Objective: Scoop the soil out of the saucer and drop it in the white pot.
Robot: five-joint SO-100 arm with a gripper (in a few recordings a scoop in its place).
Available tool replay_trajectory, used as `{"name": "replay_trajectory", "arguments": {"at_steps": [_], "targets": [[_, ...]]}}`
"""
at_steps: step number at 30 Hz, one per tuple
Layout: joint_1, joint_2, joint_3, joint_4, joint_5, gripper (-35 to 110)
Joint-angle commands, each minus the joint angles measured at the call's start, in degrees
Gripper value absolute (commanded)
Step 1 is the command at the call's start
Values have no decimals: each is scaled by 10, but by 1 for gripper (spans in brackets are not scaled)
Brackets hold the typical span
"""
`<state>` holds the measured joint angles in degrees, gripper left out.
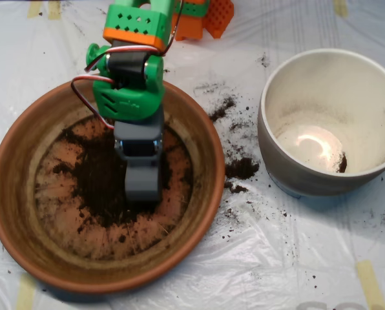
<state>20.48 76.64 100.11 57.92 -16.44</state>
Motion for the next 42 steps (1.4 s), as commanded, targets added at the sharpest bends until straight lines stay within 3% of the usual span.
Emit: {"name": "replay_trajectory", "arguments": {"at_steps": [1,11,14,20,42], "targets": [[36,14,5,-15,-5,19],[40,24,29,-53,-28,12],[35,36,42,-68,-33,0],[16,74,55,-76,-26,0],[-116,321,-97,140,3,0]]}}
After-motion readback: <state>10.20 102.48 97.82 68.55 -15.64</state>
